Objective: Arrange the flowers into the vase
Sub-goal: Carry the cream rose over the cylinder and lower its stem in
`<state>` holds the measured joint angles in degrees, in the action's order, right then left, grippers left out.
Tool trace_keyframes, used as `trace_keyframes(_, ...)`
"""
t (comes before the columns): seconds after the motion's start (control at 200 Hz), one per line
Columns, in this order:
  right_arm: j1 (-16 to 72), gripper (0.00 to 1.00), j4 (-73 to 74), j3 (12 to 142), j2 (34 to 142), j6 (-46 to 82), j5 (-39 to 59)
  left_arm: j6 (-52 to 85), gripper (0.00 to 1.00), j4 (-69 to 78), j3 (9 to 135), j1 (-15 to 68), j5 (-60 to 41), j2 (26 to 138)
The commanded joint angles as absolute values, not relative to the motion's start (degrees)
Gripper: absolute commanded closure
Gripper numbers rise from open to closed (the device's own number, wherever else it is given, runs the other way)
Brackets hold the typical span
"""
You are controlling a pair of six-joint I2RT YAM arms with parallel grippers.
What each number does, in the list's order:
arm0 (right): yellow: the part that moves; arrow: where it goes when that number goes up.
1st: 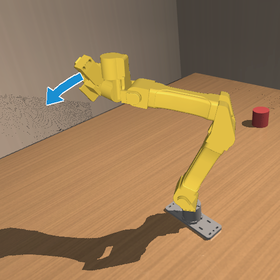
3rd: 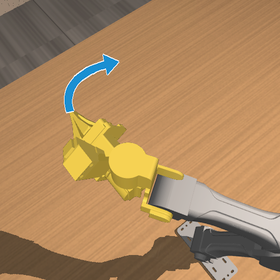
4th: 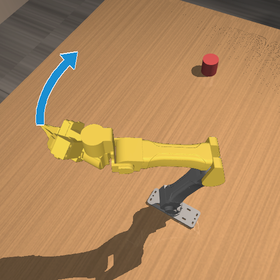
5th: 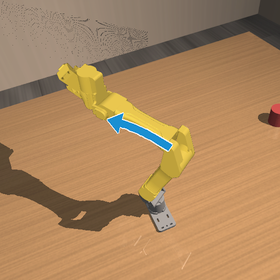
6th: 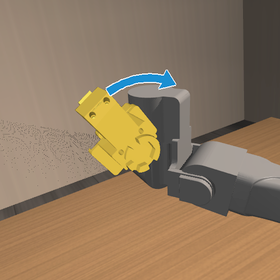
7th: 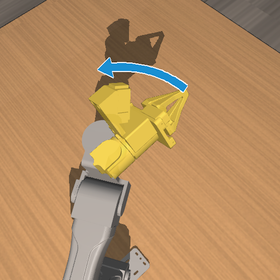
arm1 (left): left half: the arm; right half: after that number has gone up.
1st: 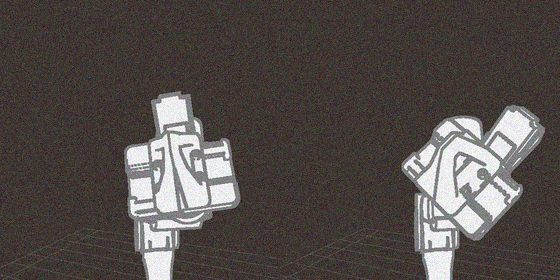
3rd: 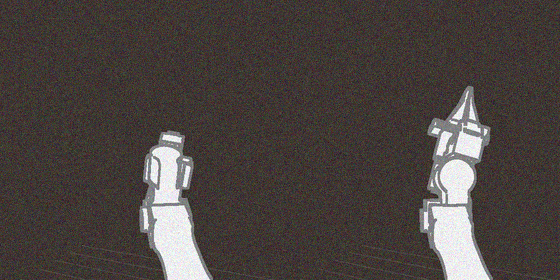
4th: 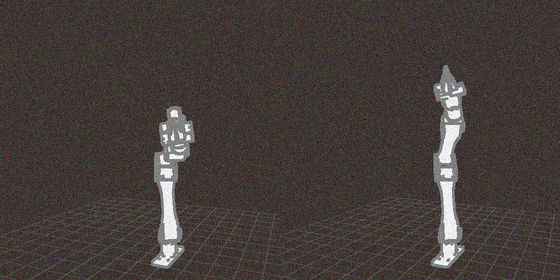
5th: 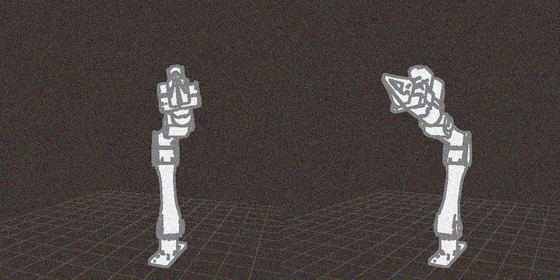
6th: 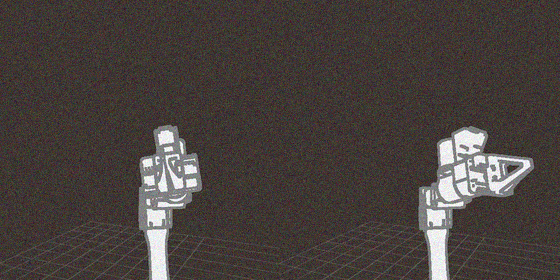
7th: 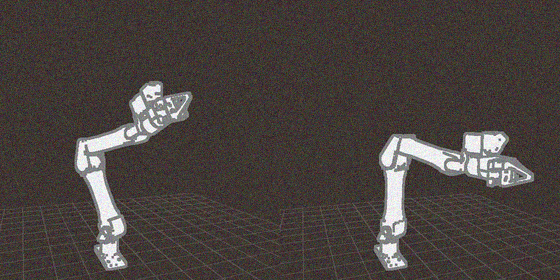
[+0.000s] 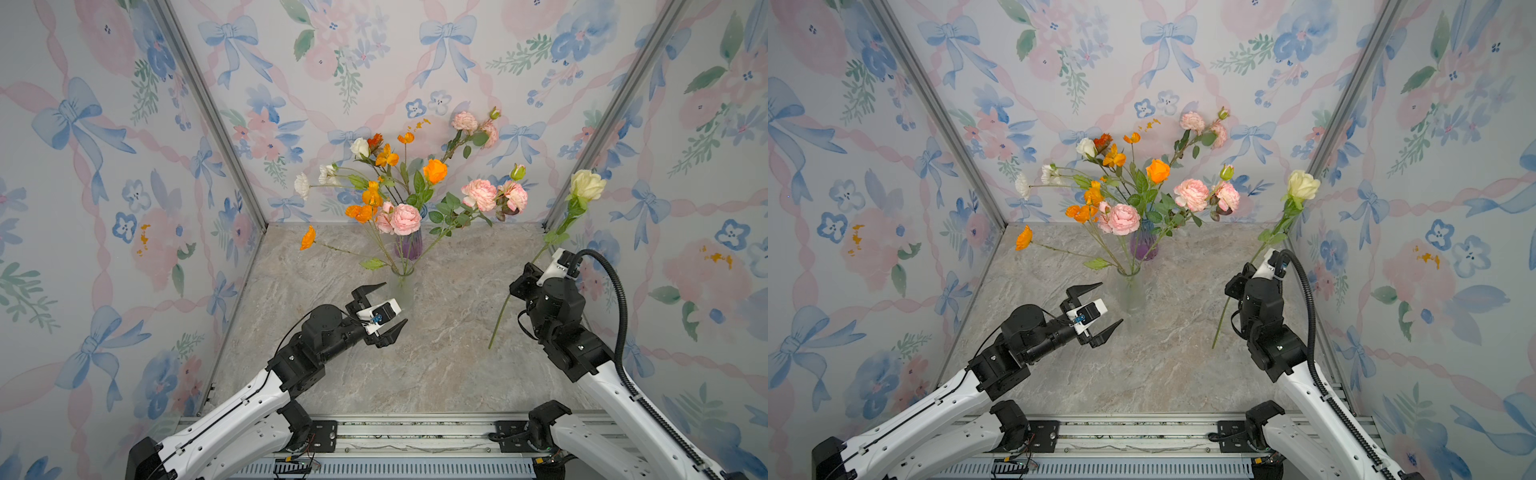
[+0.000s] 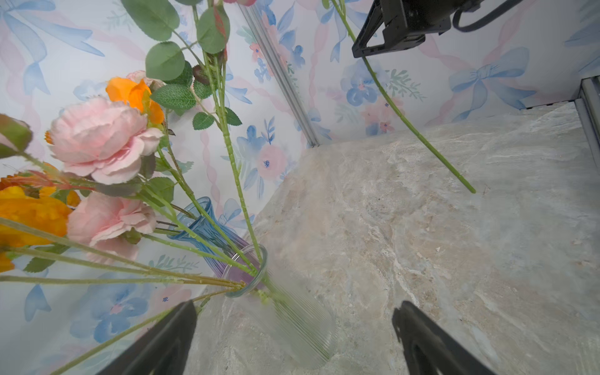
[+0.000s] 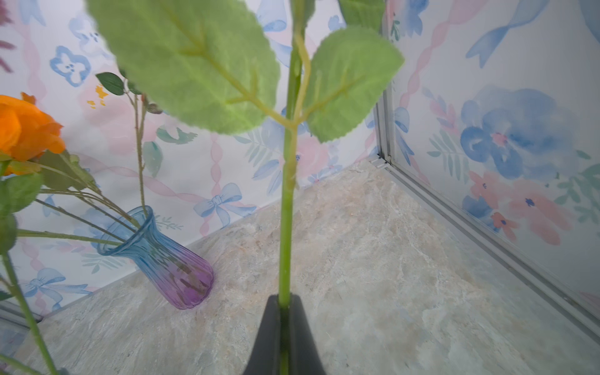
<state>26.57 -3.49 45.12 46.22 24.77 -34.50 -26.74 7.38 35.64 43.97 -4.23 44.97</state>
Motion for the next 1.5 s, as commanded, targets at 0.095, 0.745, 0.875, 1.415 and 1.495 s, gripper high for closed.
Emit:
trace_keyframes(0.095,36.1,1.0,8.4,49.3,43.3,9.5,-44.1,-26.3,0.02,9.0,34.5,43.5,-1.7,44.3)
trace_keyframes(0.745,54.7,0.98,41.4,60.7,62.8,-9.0,-30.5,-24.8,0.02,11.0,33.8,38.8,0.7,41.9)
trace_keyframes(0.875,55.0,0.98,47.4,62.4,68.7,-6.5,-28.1,-24.7,0.02,11.7,33.3,38.8,0.4,41.7)
trace_keyframes(1.415,56.9,0.93,73.0,67.8,89.3,-14.4,-30.5,-24.8,0.02,11.8,33.3,38.6,0.0,42.5)
trace_keyframes(1.495,56.7,0.92,74.0,68.0,90.3,-14.9,-31.1,-24.8,0.02,11.8,33.3,38.6,-0.1,42.5)
